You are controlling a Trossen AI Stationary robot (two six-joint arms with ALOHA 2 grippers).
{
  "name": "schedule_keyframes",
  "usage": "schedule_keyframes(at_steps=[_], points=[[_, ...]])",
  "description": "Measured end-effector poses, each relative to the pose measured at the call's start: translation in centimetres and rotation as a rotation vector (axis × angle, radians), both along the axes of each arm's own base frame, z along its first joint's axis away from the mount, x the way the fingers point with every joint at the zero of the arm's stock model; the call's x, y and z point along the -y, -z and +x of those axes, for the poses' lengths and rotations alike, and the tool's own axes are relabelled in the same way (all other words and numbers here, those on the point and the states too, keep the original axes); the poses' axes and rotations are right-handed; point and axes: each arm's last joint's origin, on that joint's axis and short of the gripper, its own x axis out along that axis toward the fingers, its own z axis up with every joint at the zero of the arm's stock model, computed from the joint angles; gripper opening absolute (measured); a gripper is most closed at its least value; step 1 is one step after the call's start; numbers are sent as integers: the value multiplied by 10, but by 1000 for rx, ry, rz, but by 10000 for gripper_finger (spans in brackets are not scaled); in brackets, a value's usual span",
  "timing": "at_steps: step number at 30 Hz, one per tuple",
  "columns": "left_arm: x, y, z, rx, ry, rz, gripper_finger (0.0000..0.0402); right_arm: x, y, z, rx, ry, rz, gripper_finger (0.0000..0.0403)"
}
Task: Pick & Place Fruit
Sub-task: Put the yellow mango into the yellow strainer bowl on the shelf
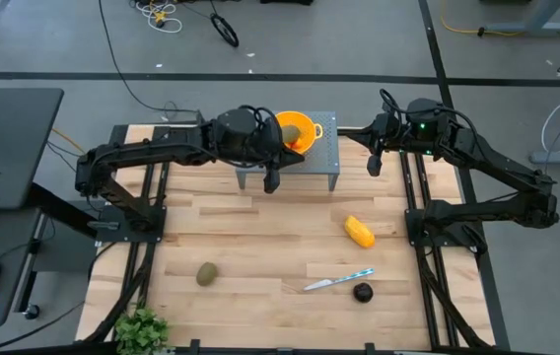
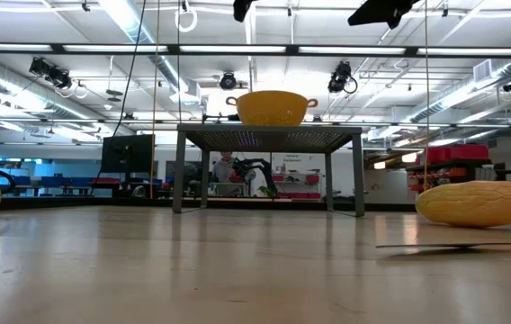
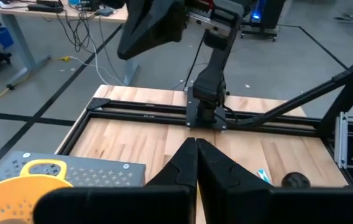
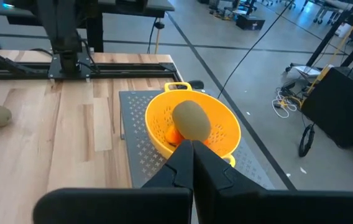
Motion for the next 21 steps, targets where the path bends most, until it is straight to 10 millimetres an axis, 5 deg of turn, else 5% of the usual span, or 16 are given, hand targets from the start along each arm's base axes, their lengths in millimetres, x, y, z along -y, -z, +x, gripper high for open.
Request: schedule_keyframes(at_steps=[21], points=[[34, 3, 3, -33, 57, -21, 3, 0, 0, 0, 0, 0, -1, 0]])
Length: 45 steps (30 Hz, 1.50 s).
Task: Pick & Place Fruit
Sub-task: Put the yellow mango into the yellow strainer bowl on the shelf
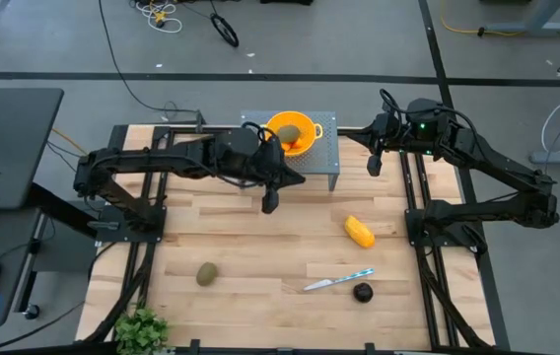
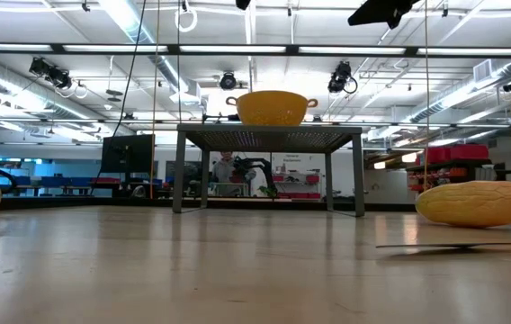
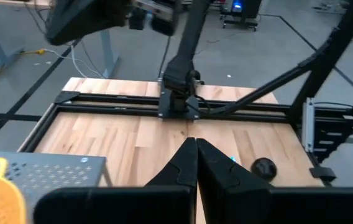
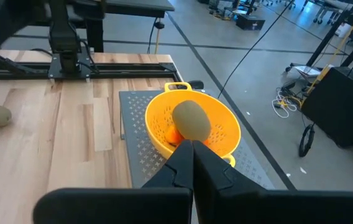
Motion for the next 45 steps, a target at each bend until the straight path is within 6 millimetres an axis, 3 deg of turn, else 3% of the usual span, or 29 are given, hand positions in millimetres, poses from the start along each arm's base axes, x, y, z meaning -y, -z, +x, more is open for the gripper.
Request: schedule_keyframes(at_steps=[10, 24, 32, 37, 42, 45], points=[[0, -4, -5, 5, 2, -16, 3, 0, 0, 0, 0, 0, 0, 0], [8, -39, -56, 40, -39, 55, 3, 0, -2, 1, 16, 0, -8, 0], [13, -49, -60, 109, -18, 99, 2, 0, -3, 1, 25, 0, -12, 0], [17, -42, -58, 99, -18, 95, 2, 0, -3, 1, 29, 1, -14, 0], [23, -18, -55, 117, -15, 43, 2, 1, -4, 1, 44, 1, -21, 0], [24, -7, -65, 119, -19, 10, 2, 1, -5, 2, 55, 1, -26, 0]])
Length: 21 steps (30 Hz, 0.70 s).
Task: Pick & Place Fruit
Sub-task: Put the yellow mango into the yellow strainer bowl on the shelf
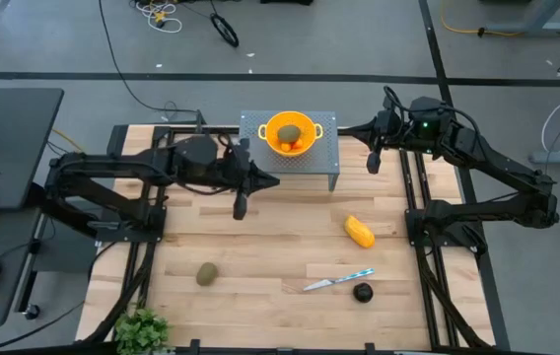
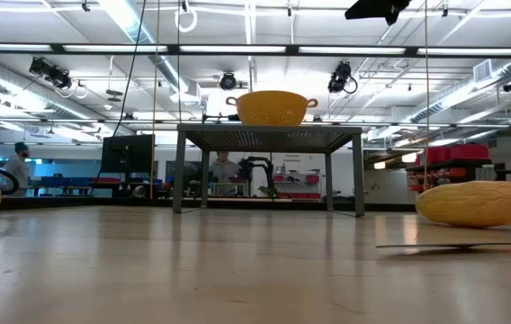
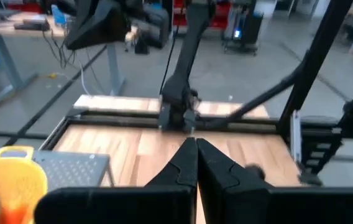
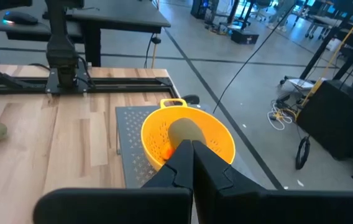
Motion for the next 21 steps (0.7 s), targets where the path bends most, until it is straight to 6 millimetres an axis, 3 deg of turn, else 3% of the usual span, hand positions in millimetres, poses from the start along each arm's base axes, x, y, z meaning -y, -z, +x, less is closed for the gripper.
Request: schedule_keyframes(at_steps=[5, 15, 21], points=[[2, 7, -23, 48, 6, -4, 2, 0, 1, 0, -7, 0, 4, 0], [-1, 13, -90, 98, -70, 7, 2, 0, 1, 0, -6, -7, 5, 0], [-3, 13, -114, 120, -125, 8, 2, -1, 1, 0, -10, -11, 8, 0]])
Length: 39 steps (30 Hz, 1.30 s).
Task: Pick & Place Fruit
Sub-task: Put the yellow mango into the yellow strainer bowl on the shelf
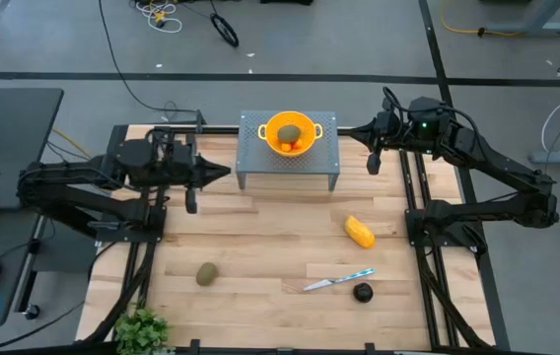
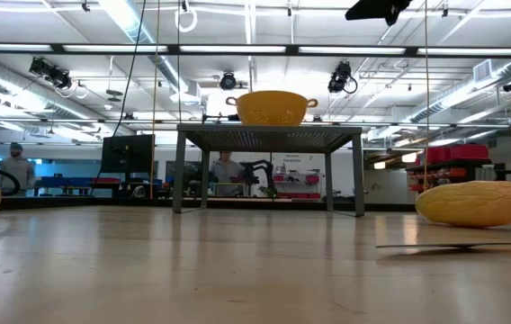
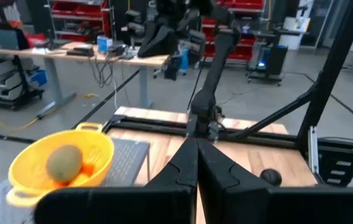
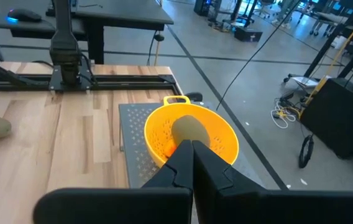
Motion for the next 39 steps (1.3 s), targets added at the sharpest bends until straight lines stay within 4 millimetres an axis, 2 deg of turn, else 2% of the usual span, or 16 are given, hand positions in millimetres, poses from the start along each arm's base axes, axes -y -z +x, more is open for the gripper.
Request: schedule_keyframes(at_steps=[6, 16, 29, 39], points=[[0, -1, -6, 4, -8, -14, 2, -9, 1, 3, -10, -65, 13, 0], [0, -1, -6, 1, -7, -7, 3, -38, 19, 6, -148, -161, 194, 0], [0, -1, -6, 1, -7, -12, 3, -72, 88, 18, -333, -247, 370, 0], [0, 0, -6, -8, -7, -15, 4, -85, 114, 17, -407, -267, 359, 0]])
